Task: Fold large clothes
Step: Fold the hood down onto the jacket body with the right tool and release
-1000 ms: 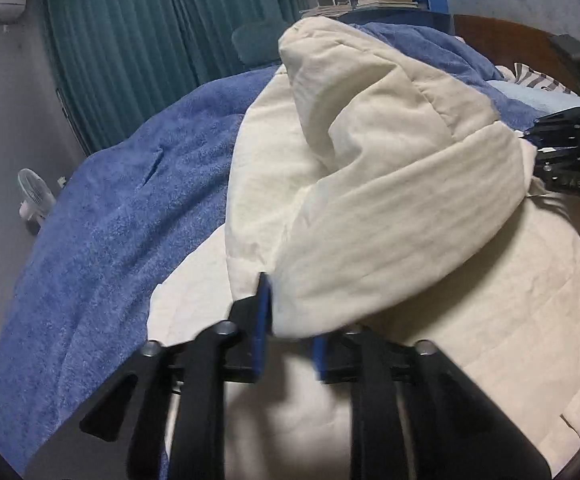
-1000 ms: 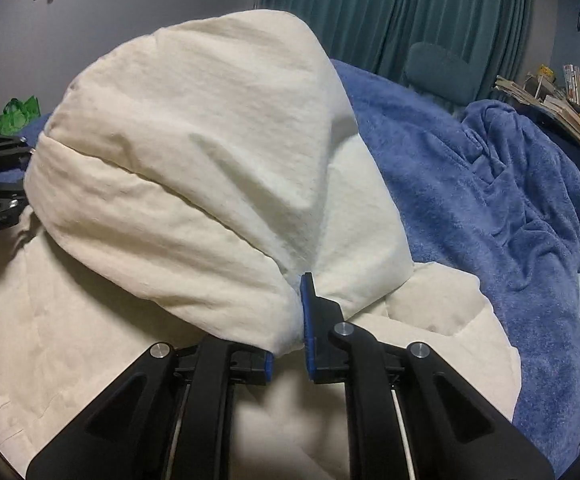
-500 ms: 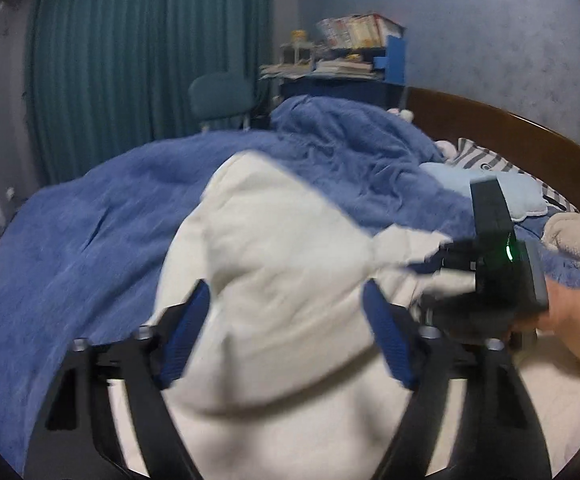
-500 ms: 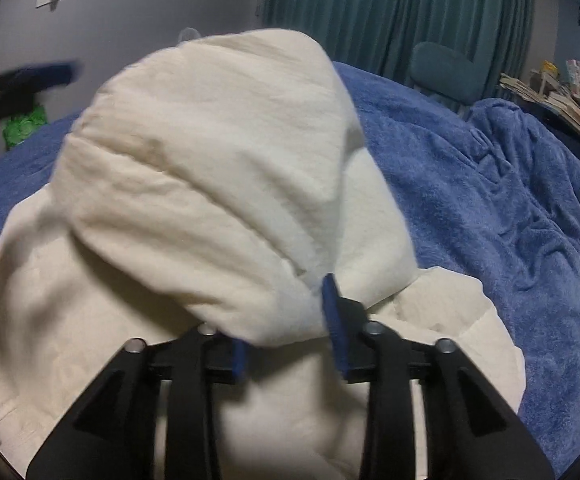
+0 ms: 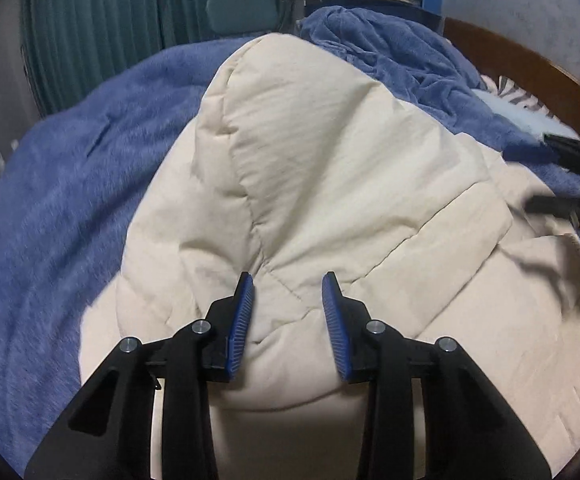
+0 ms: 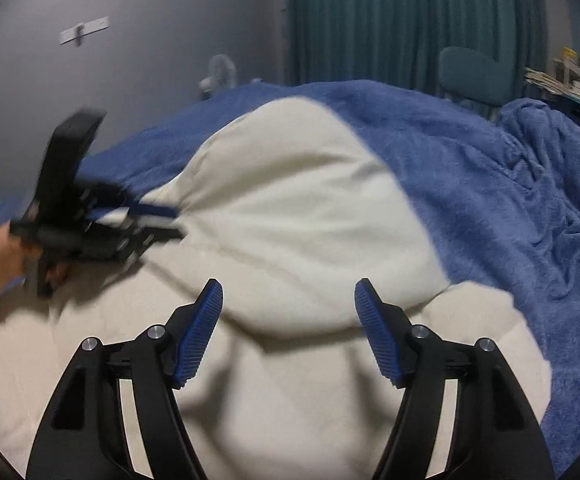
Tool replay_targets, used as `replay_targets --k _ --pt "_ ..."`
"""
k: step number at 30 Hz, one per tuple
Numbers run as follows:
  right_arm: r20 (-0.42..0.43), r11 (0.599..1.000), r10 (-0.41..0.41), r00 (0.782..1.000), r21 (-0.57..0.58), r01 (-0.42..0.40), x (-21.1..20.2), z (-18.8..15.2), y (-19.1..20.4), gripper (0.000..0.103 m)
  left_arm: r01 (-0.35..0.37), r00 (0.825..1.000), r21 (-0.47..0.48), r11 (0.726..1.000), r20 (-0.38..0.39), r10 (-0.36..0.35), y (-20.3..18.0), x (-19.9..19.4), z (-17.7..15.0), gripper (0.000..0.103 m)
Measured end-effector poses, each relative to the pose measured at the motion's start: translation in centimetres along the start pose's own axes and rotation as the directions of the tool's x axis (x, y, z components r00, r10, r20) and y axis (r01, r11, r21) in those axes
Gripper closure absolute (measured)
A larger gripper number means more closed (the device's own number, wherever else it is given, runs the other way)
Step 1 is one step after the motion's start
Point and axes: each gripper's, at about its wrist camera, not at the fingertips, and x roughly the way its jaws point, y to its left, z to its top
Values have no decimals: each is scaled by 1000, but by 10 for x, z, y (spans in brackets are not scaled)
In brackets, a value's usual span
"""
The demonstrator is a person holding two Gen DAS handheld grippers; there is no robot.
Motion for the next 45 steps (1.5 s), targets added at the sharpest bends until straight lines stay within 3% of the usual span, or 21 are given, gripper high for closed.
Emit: replay_targets --k 4,6,8,12,16,19,23,26,30,34,36,38,40,45 --pt "-91 995 -97 991 4 98 32 9 -8 42 -6 1000 48 999 7 6 -2 3 -13 70" --pt "-243 991 -129 961 -12 130 67 1 -12 40 -5 1000 79 997 0 5 -3 10 -21 70" --pt "-315 991 -126 941 10 136 90 -10 -15 38 20 1000 56 998 -13 -20 -2 20 -19 70" --pt "-310 987 -123 943 61 149 97 -18 -21 37 25 999 41 999 -24 -24 0 23 -19 70" --pt "-213 982 -142 967 94 165 62 -16 -17 37 30 1000 28 999 -2 -30 -1 -3 -20 70" --pt "-153 989 -115 981 73 128 39 -17 -3 37 53 999 13 999 6 -53 4 -15 -29 69" --pt "-264 990 -130 956 14 138 62 -30 10 35 28 1000 9 1000 1 -28 3 -1 -34 69" --pt "-283 989 -115 952 58 136 67 -33 4 34 -20 1000 31 999 2 20 -3 7 -35 69" --pt "-227 984 -121 966 98 146 26 -19 5 34 -37 999 9 999 -7 37 -7 -20 -25 69" --pt "-121 974 -172 978 131 187 -59 1 18 26 -46 998 -69 997 48 50 -9 -84 -16 38" --pt "-72 970 -177 982 159 186 -114 9 29 21 -30 995 -95 995 91 39 -13 -126 -15 36" --pt "-8 967 -172 985 189 170 -167 14 47 10 -54 990 -113 992 126 68 -21 -175 -17 18" --pt "57 964 -174 983 216 158 -208 16 62 6 -96 981 -133 986 158 117 -36 -228 -27 8" --pt "110 953 -127 986 288 91 -286 -13 114 7 -93 981 -177 980 152 120 -72 -306 -62 8"
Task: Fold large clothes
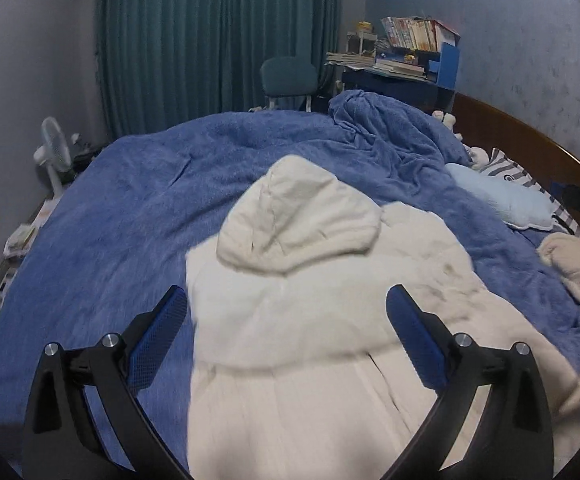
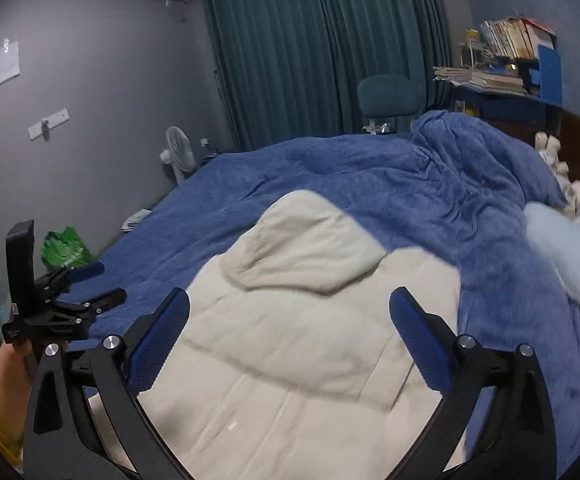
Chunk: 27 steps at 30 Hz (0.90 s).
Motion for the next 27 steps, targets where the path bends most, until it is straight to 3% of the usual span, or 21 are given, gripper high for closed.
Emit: replay_targets --k 2,6,12,18,20,23,27 --pt "-8 1000 -7 1000 -7 7 -18 -21 12 7 5 1000 -7 1000 1 -5 -9 -23 -18 8" --pt "-28 995 -88 996 -40 87 -37 -71 20 7 -62 998 29 998 -14 62 -28 -54 -60 8" --pt "-89 964 -254 963 -98 246 -43 -129 0 7 -109 990 77 991 -82 116 -44 -57 -110 8" --pt "-101 940 -337 936 -91 328 -59 -159 -32 7 -132 986 102 986 -93 141 -48 -58 -131 8" --pt "-98 932 -361 928 -73 355 -59 -169 -45 7 -170 980 135 976 -83 182 -47 -55 -137 8" --pt "-159 924 -382 910 -65 376 -49 -177 -59 7 -165 980 145 976 -91 179 -41 -48 -144 8" --pt "-200 933 -356 913 -19 360 -46 -183 -77 7 -174 974 153 973 -118 193 -23 -44 -152 8"
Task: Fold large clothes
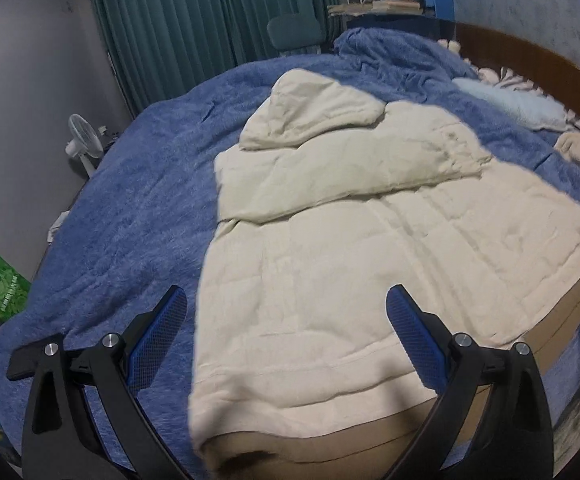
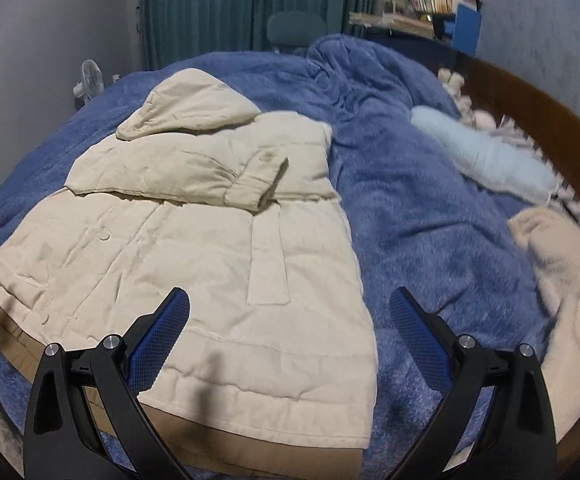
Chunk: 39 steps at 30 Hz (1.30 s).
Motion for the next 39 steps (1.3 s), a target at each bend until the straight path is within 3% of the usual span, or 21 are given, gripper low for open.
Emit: replay_targets --k 4,9,13,16,18,20,23,28,31,32,34,35,36,39 --pt "-29 997 31 999 74 -29 5 -6 -18 7 33 998 -135 990 -41 -39 41 7 -7 8" --pt "-73 971 90 993 230 -71 14 -13 -47 7 68 984 -357 932 -129 -122 95 25 -30 8" --pt "-86 930 135 987 356 -96 18 -17 -69 7 144 962 -448 882 -144 -230 109 34 -40 16" --pt "-119 914 146 982 395 -88 24 -21 -74 7 159 948 -450 879 -179 -263 104 40 -44 26" --pt "-154 922 138 978 381 -71 29 -23 -69 15 136 940 -427 894 -230 -253 96 48 -47 33" --pt "-182 927 126 975 372 -50 33 -25 -68 27 157 923 -427 891 -258 -287 91 55 -49 47" --pt "-228 917 152 962 394 -51 38 -31 -70 36 156 903 -422 893 -305 -301 86 61 -55 48" --pt "-285 947 140 948 318 -44 37 -39 -61 38 202 878 -416 887 -324 -353 84 59 -69 49" --pt "-279 944 182 943 319 -87 29 -46 -60 46 239 862 -419 876 -323 -390 84 55 -76 50" --pt "-277 935 220 935 334 -120 27 -49 -60 53 249 857 -424 871 -322 -402 84 54 -78 50" --pt "-286 930 254 924 335 -152 26 -54 -56 55 265 846 -422 867 -330 -419 82 54 -79 51" --pt "-288 937 245 926 315 -150 25 -53 -53 62 270 845 -414 869 -330 -420 80 53 -78 58" --pt "-257 939 243 935 305 -160 21 -50 -52 76 275 847 -407 871 -326 -420 78 51 -76 61" --pt "-123 935 258 958 283 -215 -1 -38 -49 90 279 875 -411 868 -263 -405 82 42 -67 78"
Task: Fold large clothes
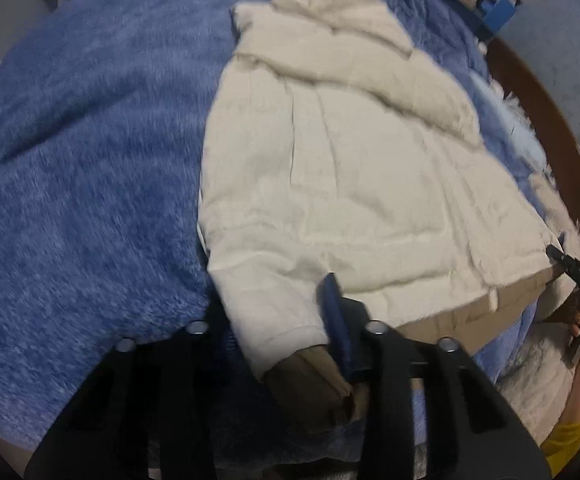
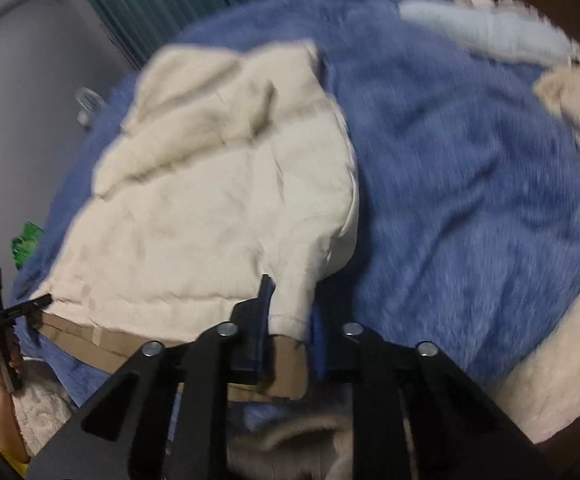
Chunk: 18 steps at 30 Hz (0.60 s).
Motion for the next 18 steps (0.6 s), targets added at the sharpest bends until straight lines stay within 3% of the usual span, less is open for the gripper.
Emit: replay_targets --k 3,9,14,18 --pt "100 999 27 995 -32 -24 -16 7 11 92 95 991 -30 995 99 -92 4 -19 8 85" --pt "216 997 55 975 -73 -40 -27 35 35 93 122 966 3 993 229 -119 -8 -48 37 88" --pt "303 998 65 951 -23 -61 -25 76 42 93 151 931 -3 989 336 -141 -15 -67 80 90" --pt "374 1000 15 927 7 -19 -10 110 46 93 120 911 -16 993 399 -104 -20 -71 112 90"
